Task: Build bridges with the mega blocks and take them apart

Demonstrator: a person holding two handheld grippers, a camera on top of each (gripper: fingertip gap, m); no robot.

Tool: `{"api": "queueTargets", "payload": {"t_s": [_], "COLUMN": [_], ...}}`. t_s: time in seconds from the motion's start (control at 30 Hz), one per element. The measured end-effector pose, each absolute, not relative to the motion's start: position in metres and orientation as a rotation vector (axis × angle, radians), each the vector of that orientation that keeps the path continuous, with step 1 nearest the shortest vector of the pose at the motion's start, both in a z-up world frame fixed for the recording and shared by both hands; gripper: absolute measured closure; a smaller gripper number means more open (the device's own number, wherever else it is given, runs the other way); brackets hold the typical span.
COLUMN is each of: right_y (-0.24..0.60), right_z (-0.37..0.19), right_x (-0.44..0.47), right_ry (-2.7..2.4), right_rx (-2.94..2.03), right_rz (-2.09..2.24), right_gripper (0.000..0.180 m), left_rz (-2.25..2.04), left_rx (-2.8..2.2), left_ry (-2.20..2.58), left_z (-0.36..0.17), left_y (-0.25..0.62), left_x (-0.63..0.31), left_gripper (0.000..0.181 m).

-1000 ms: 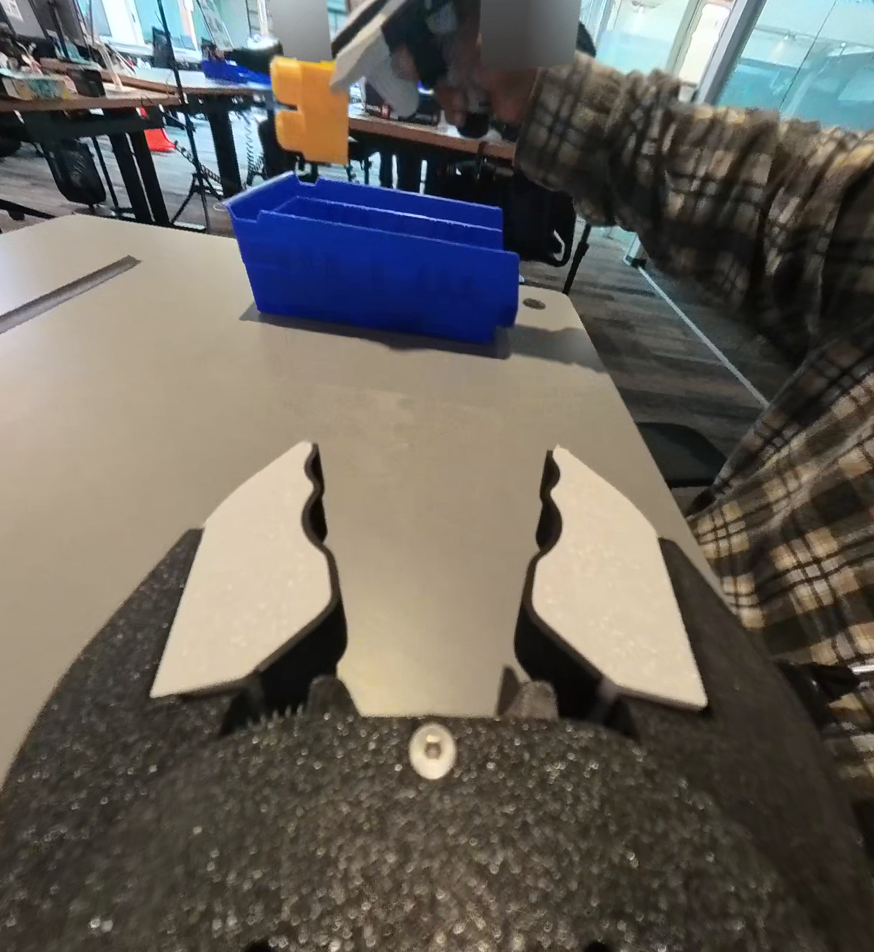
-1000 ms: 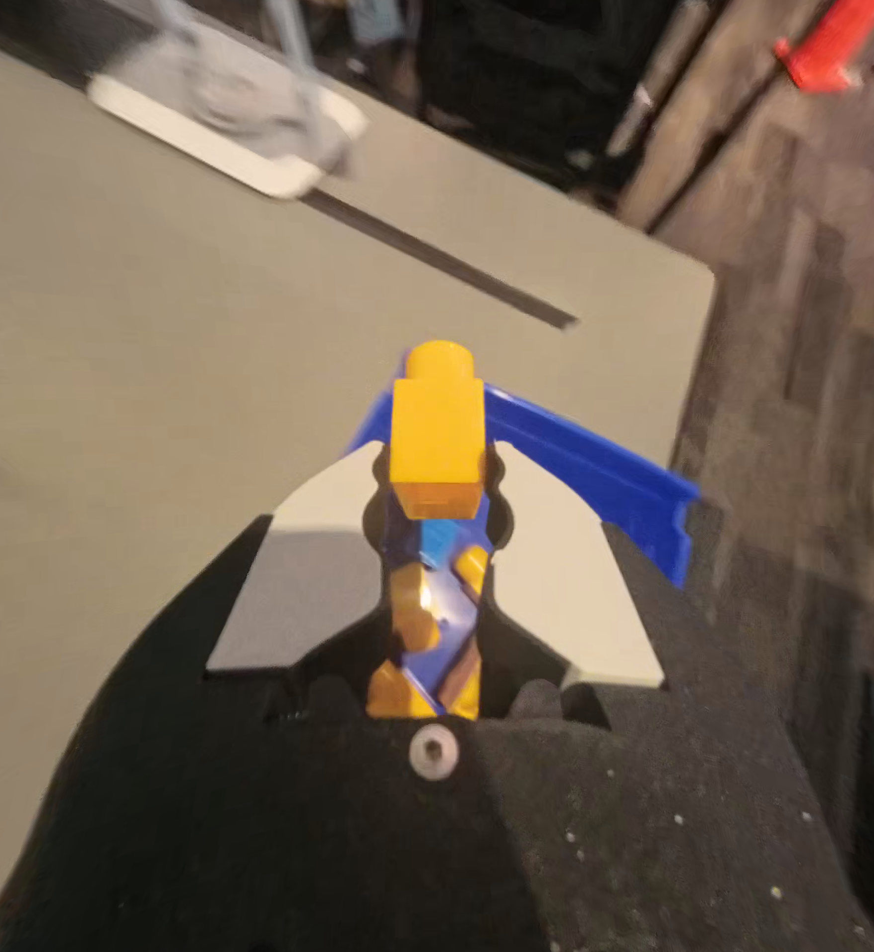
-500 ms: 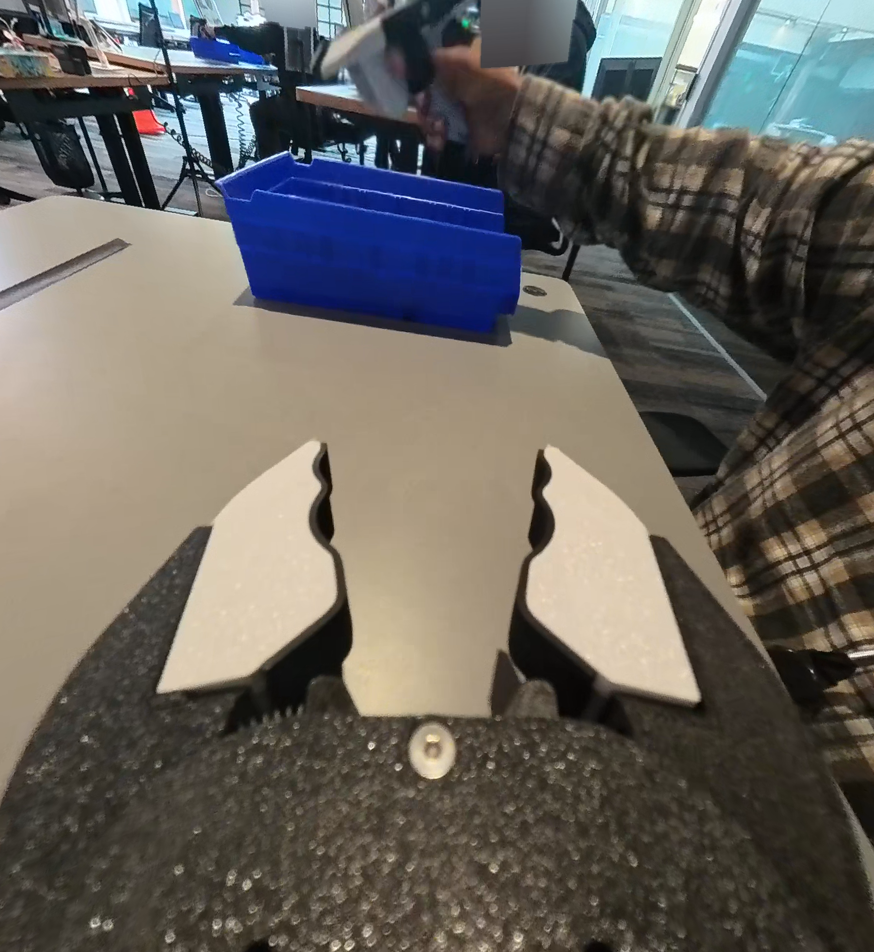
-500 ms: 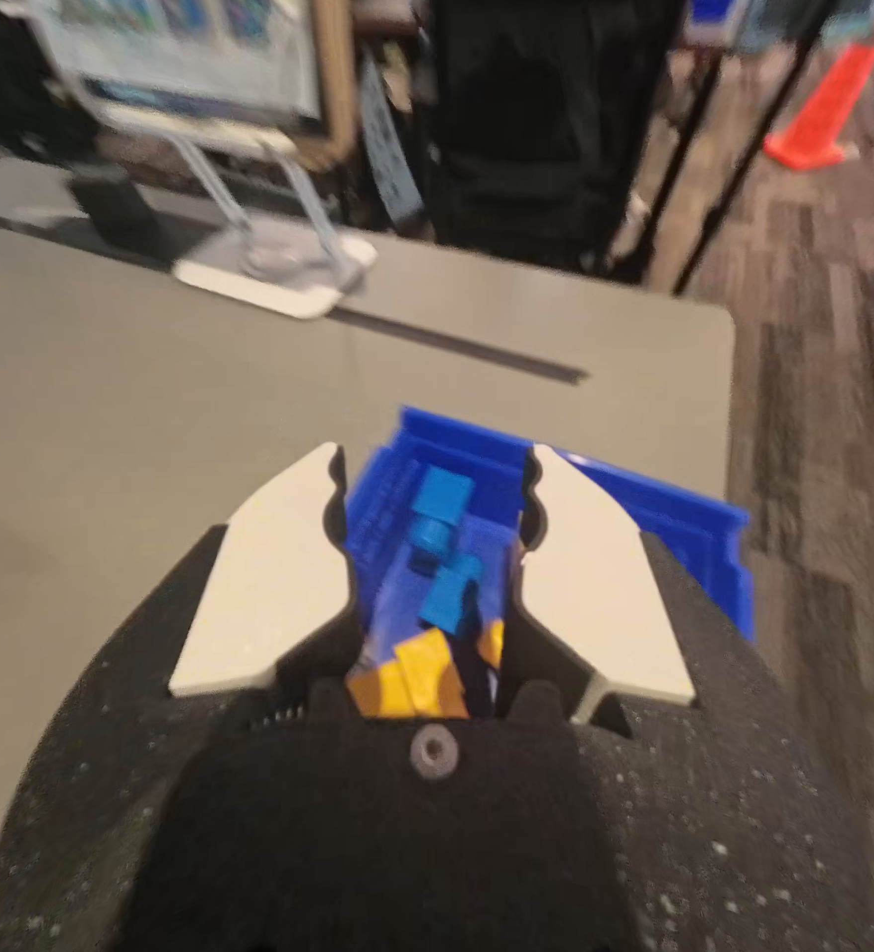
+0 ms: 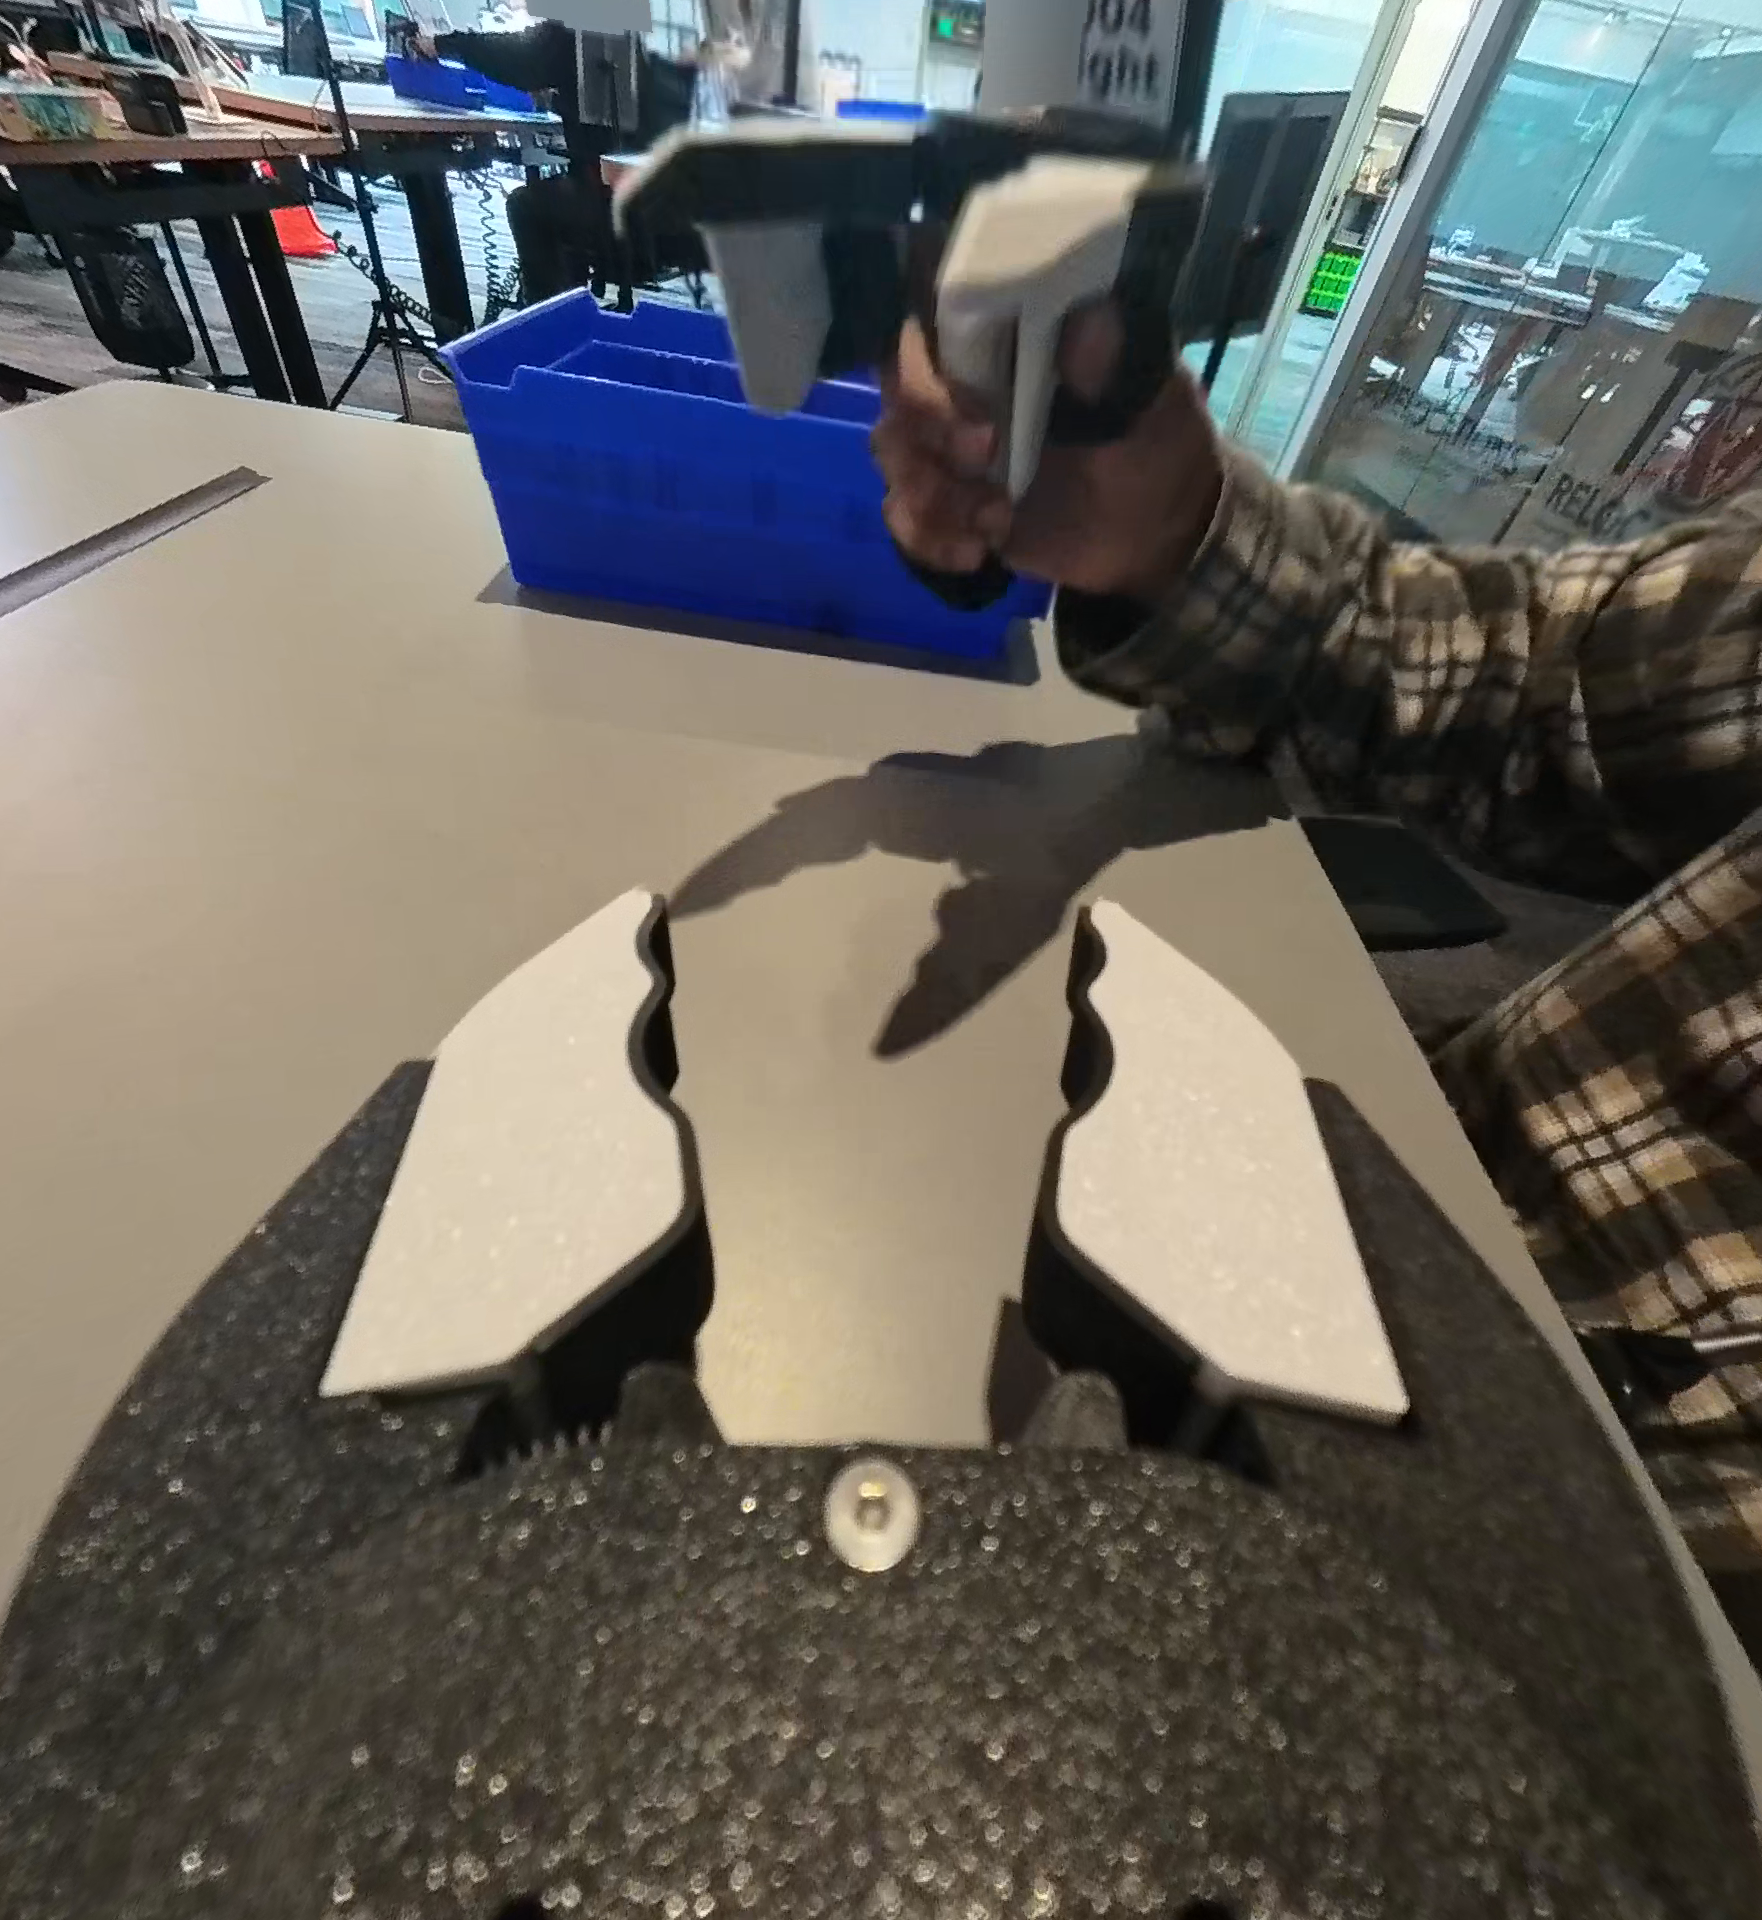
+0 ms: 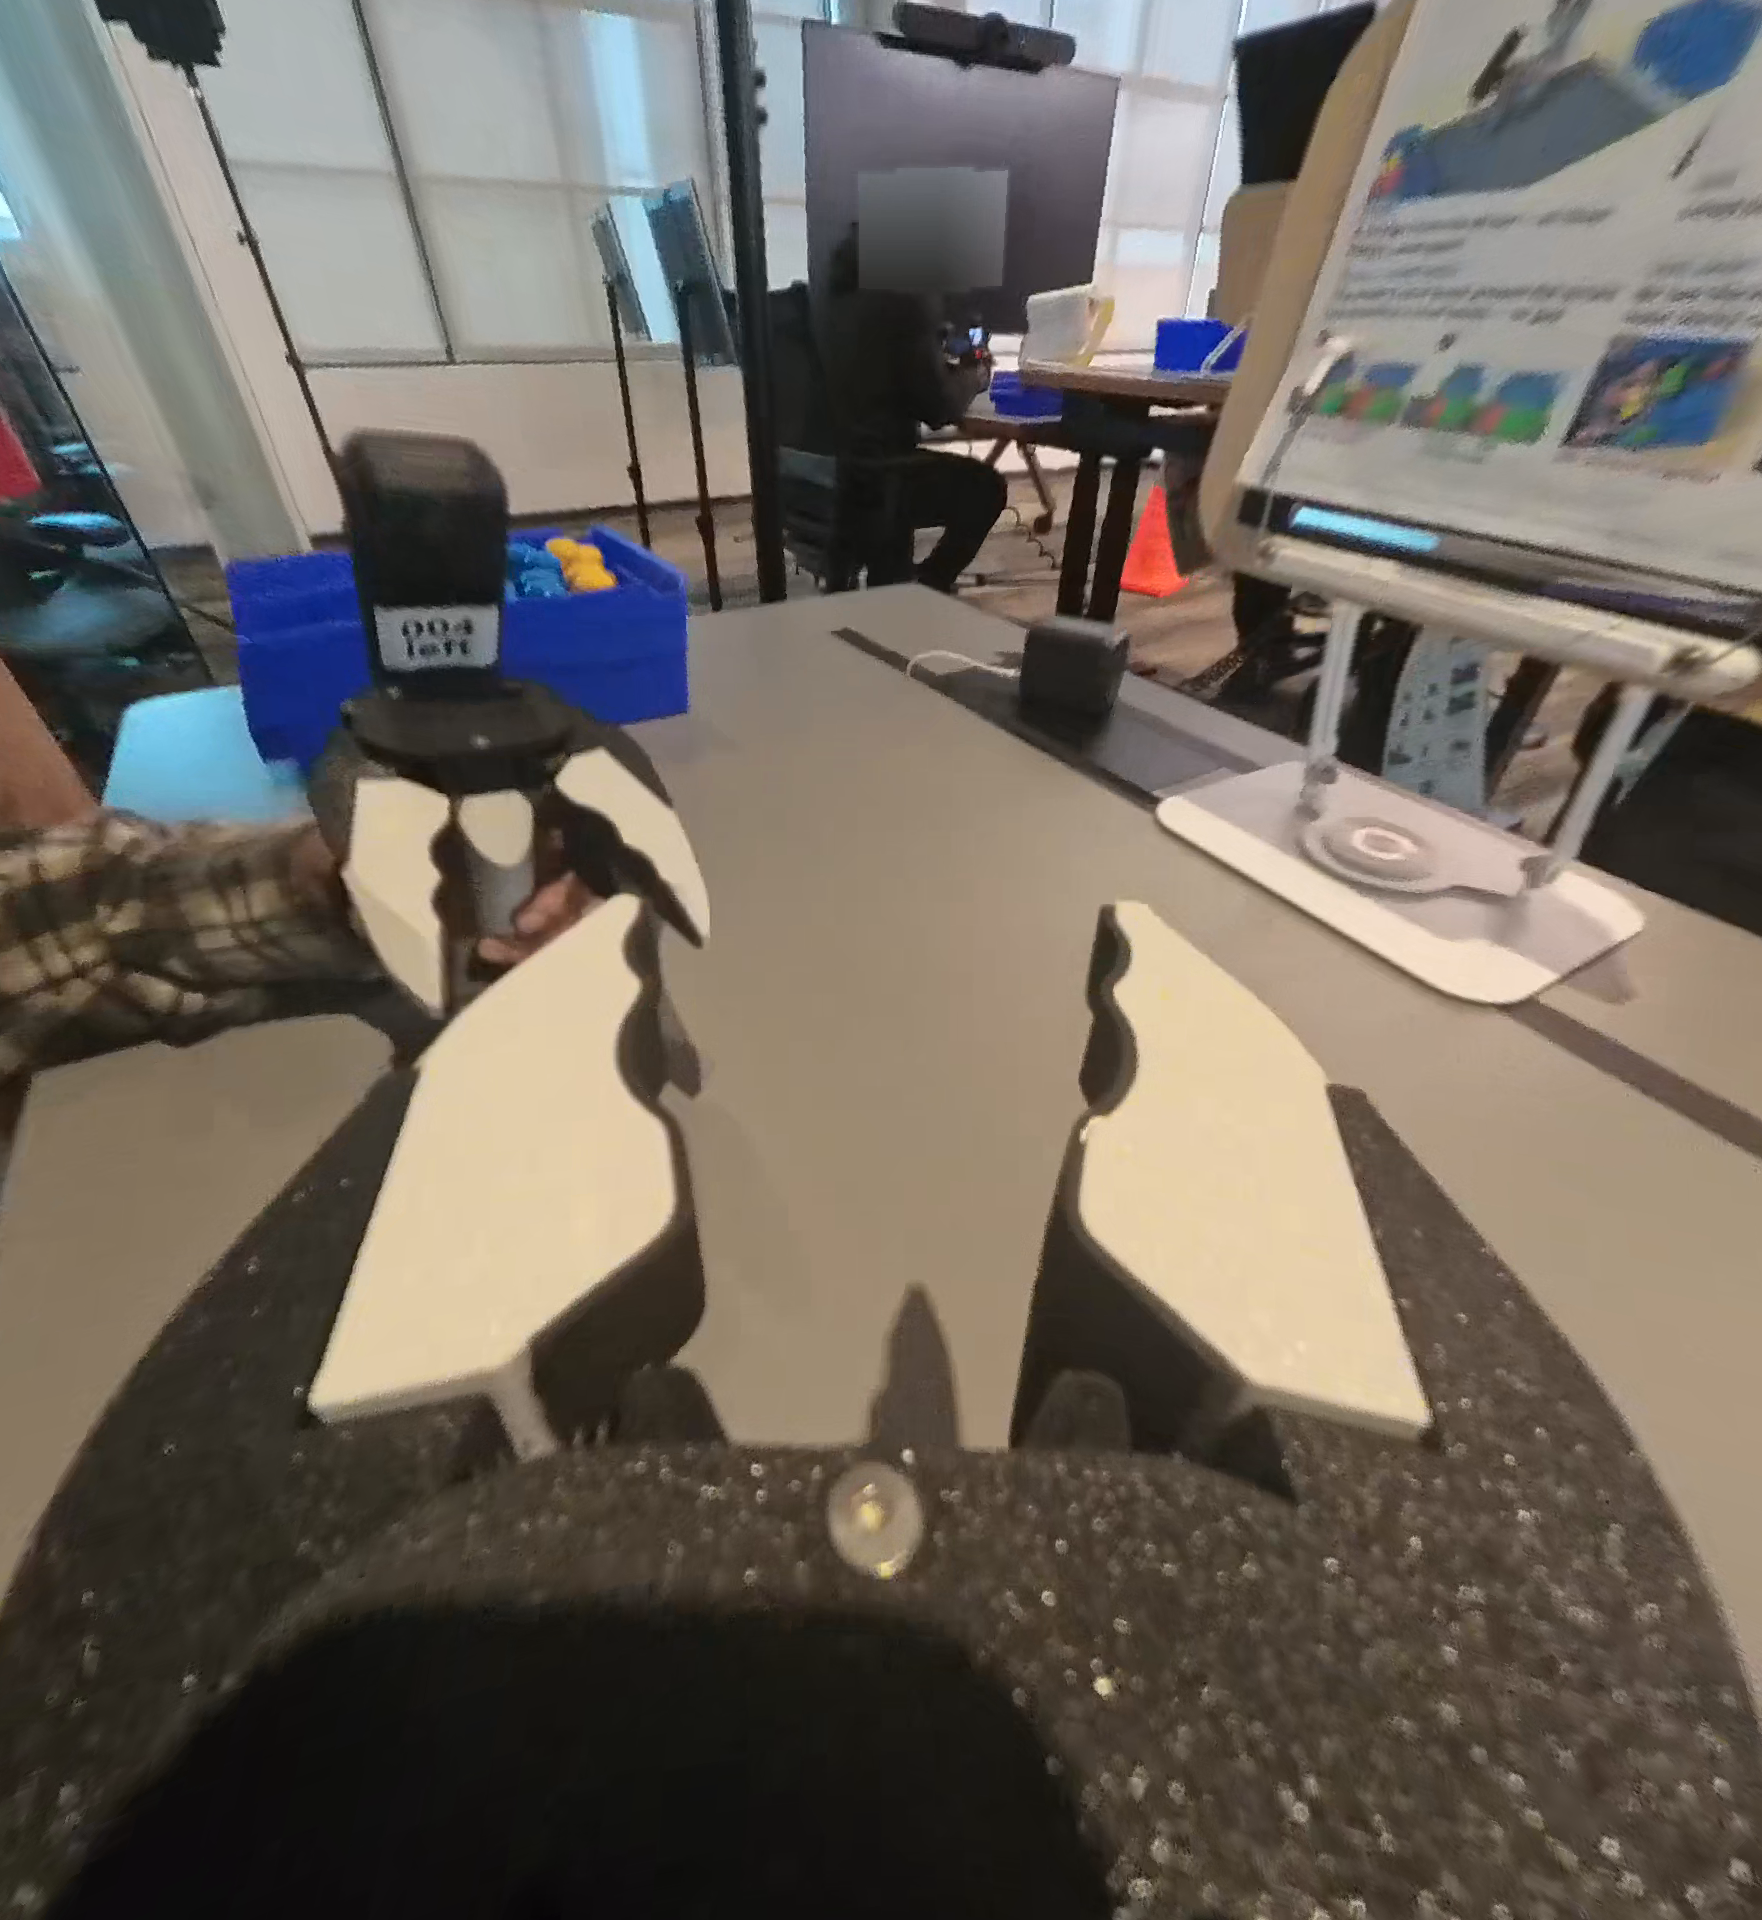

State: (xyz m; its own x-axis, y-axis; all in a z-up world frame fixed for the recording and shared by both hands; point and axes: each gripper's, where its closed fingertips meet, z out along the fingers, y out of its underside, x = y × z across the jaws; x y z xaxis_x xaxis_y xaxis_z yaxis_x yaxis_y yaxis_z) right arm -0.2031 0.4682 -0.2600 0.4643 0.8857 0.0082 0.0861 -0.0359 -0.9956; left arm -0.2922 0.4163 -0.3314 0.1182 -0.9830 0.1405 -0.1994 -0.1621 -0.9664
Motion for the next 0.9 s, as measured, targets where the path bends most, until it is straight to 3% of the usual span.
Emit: {"api": "queueTargets", "payload": {"t_s": [0.3,0.47,0.67,0.77,0.9], "right_y": [0.464,0.455,0.446,0.442,0.435], "right_z": [-0.322,-0.325,-0.322,-0.321,-0.321], "right_x": [-0.225,-0.232,-0.238,-0.242,-0.248], "right_ry": [-0.956,-1.025,-1.027,-1.039,-1.083], "right_rx": [-1.523,-1.501,-1.492,-1.483,-1.46], "right_rz": [0.885,0.858,0.958,0.99,1.003], "right_gripper": [0.105,0.106,0.105,0.106,0.106], "left_rz": [-1.132,-1.13,-0.663,-0.475,-0.307], "left_rx": [-1.541,-1.456,-1.61,-1.819,-2.08], "left_ry": [1.18,1.033,0.97,0.887,0.876], "left_z": [-0.331,-0.265,-0.193,-0.189,-0.222], "left_y": [0.423,0.425,0.429,0.434,0.43], "left_x": [-0.299,-0.346,-0.5,-0.598,-0.697], "left_gripper": [0.108,0.108,0.109,0.111,0.116]}}
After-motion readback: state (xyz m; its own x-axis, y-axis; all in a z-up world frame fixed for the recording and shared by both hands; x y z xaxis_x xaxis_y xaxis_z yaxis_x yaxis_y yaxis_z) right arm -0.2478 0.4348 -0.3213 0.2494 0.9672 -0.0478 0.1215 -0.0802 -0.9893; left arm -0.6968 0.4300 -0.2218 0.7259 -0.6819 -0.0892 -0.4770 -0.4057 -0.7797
